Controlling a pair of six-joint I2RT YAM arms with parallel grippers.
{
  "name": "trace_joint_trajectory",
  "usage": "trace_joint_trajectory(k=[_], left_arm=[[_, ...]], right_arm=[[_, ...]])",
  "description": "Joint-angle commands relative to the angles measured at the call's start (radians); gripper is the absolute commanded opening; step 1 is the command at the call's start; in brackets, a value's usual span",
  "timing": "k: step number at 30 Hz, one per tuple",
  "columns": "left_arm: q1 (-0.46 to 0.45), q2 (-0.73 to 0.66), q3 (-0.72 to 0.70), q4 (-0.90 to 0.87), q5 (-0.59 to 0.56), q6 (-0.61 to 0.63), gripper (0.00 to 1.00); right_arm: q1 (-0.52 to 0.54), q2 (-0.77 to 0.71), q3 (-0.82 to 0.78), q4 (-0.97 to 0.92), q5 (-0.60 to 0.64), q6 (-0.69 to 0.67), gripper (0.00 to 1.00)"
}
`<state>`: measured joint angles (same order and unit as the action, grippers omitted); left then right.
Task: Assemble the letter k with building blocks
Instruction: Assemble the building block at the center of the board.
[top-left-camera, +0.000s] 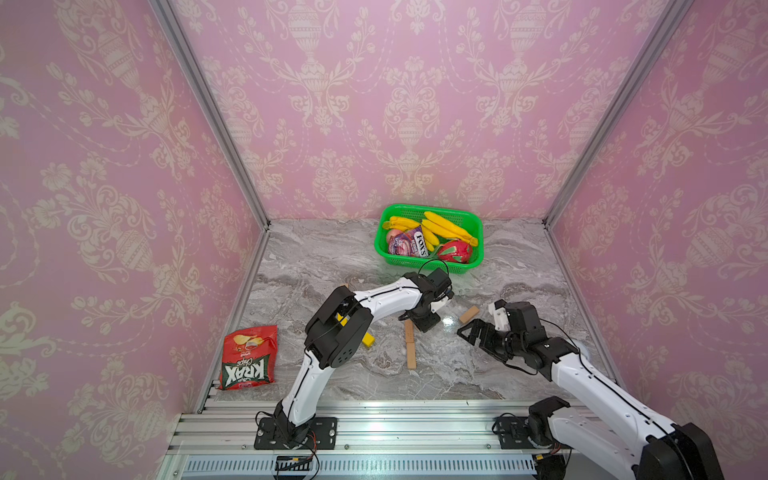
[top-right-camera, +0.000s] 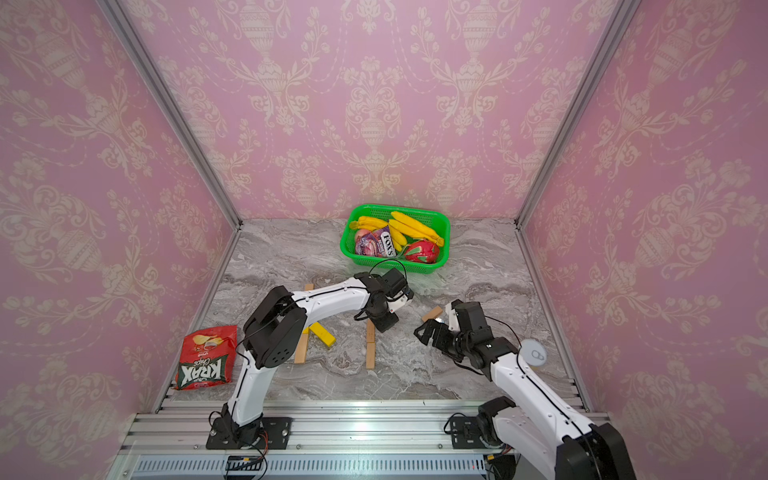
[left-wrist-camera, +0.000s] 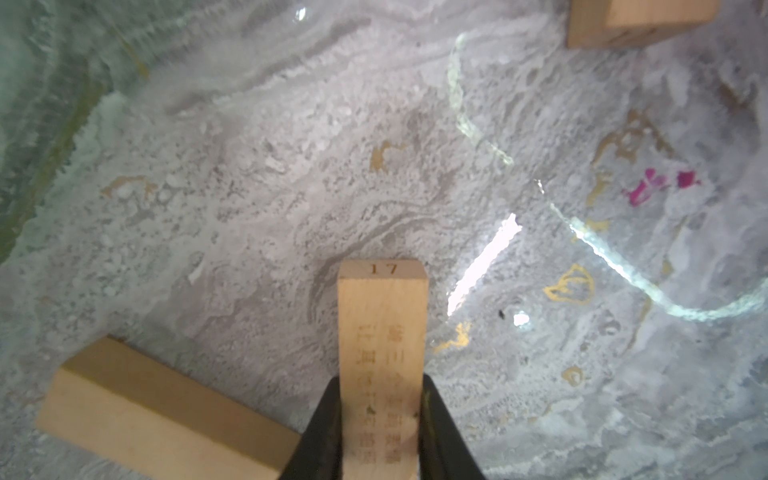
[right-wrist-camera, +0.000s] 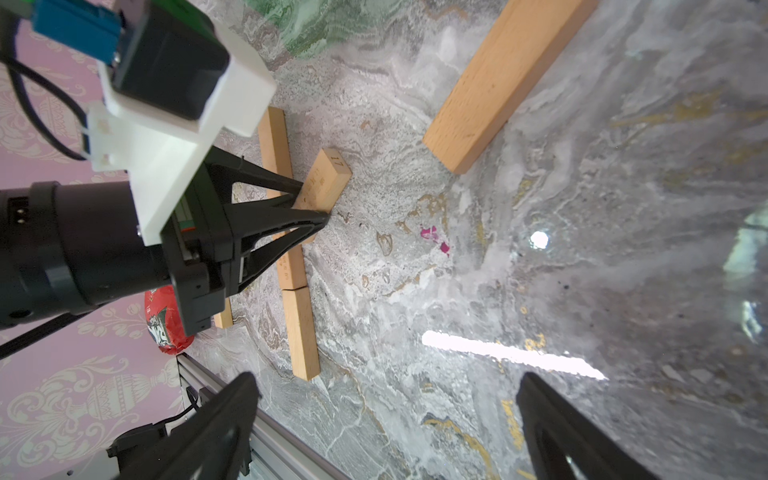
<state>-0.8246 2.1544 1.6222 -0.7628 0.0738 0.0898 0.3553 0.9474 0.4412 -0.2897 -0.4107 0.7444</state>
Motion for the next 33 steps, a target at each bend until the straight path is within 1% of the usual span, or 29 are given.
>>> trace_joint_trajectory(k=[1, 27, 30, 33], left_arm=[[0.016, -0.005, -0.025, -0.016, 0.001, 0.026, 0.20], [0.016, 0.010, -0.018, -0.045, -0.008, 0.052, 0.21], [0.016, 0.015, -0.012, -0.047, -0.002, 0.051, 0.22], [0.016, 0.017, -0.010, -0.050, -0.009, 0.049, 0.27]], right_arm=[[0.011, 0.011, 0.022, 0.017, 0.008, 0.010, 1.00], [0.033, 0.034, 0.032, 0.031, 0.017, 0.010, 1.00], [0.033, 0.032, 0.029, 0.032, 0.016, 0.012, 1.00], [0.034, 0.031, 0.027, 0.032, 0.018, 0.012, 1.00]])
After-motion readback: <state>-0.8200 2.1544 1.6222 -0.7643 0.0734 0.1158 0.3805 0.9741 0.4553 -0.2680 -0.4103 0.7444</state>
